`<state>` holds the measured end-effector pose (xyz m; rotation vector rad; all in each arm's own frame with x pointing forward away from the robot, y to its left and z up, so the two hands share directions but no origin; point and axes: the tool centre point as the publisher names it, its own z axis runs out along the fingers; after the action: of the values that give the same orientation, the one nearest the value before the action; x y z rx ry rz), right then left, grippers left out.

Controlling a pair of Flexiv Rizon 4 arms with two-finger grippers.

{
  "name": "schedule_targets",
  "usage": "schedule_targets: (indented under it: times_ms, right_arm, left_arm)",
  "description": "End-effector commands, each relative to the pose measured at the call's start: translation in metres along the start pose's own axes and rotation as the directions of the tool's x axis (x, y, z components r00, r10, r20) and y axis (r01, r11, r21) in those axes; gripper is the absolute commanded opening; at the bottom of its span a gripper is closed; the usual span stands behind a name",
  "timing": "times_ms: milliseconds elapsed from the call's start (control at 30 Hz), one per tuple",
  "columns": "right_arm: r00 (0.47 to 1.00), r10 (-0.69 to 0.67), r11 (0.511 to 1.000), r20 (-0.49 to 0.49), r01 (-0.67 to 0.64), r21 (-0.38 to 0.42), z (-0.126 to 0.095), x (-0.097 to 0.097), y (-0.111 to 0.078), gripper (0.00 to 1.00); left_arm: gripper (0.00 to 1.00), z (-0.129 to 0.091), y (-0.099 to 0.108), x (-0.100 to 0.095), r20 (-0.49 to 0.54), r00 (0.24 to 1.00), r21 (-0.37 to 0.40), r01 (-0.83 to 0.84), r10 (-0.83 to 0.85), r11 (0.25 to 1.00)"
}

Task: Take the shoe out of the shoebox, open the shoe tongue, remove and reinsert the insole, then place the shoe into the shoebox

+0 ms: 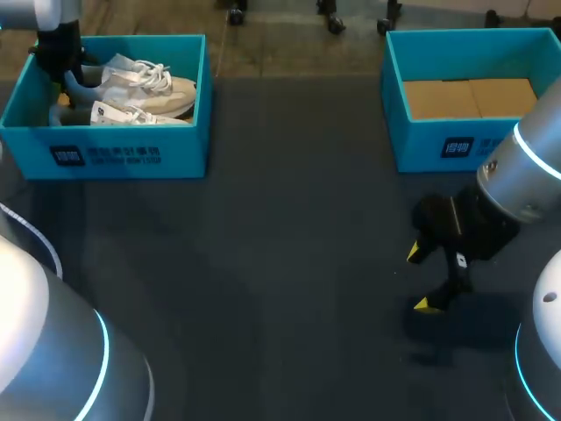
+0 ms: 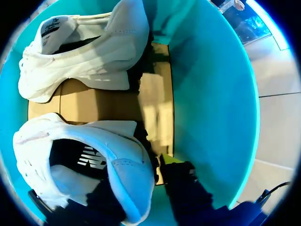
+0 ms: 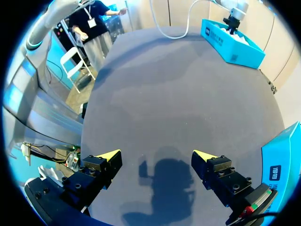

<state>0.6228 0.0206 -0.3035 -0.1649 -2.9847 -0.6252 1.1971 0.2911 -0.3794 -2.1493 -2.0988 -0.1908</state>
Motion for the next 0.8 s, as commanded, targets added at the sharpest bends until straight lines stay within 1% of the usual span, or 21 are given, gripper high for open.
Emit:
schedule_targets:
  times_ms: [33, 133, 267, 333, 433, 533, 633, 700, 800]
  right_arm:
    - [1.0, -0.001, 1.0, 0.001, 0.001, 0.002, 0.001, 0.001, 0.0, 1.0]
    - [1.0, -0.001, 1.0, 0.001, 0.001, 0.002, 0.001, 0.001, 0.0, 1.0]
    - [1.0, -0.001, 1.0, 0.001, 0.001, 0.002, 0.001, 0.001, 0.0, 1.0]
    - [1.0, -0.001, 1.0, 0.001, 0.001, 0.002, 0.001, 0.001, 0.0, 1.0]
    - [1.0, -0.001, 1.0, 0.001, 0.001, 0.002, 0.001, 0.001, 0.0, 1.0]
    - [1.0, -0.001, 1.0, 0.001, 0.001, 0.002, 0.001, 0.001, 0.0, 1.0]
    - [1.0, -0.001, 1.0, 0.001, 0.001, 0.002, 0.001, 0.001, 0.0, 1.0]
    - [1.0, -0.001, 1.0, 0.001, 0.001, 0.002, 0.001, 0.001, 0.0, 1.0]
    - [1.0, -0.001, 1.0, 0.001, 0.001, 0.002, 0.001, 0.001, 0.0, 1.0]
  left_arm:
    - [0.47, 0.001, 0.007, 0.003, 0.017, 1.0, 0.013, -0.006, 0.006, 1.0]
    - [0.5, 0.0, 0.007, 0.003, 0.024, 1.0, 0.014, -0.007, 0.006, 1.0]
    - [0.74, -0.008, 0.005, 0.002, 0.051, 0.999, 0.011, -0.01, 0.009, 1.0]
    - [0.85, -0.017, 0.003, 0.001, 0.065, 0.998, 0.004, -0.005, 0.004, 1.0]
    - [0.96, -0.033, 0.0, -0.004, 0.08, 0.997, -0.015, -0.008, 0.009, 1.0]
    - [1.0, -0.05, -0.006, -0.01, 0.092, 0.996, -0.026, -0.011, 0.013, 1.0]
    - [1.0, -0.065, -0.015, -0.012, 0.105, 0.994, -0.036, -0.015, 0.019, 0.999]
    - [1.0, -0.075, -0.024, -0.012, 0.105, 0.994, -0.052, -0.01, 0.016, 0.999]
    - [1.0, -0.089, -0.039, -0.008, 0.119, 0.993, -0.049, 0.001, 0.005, 0.999]
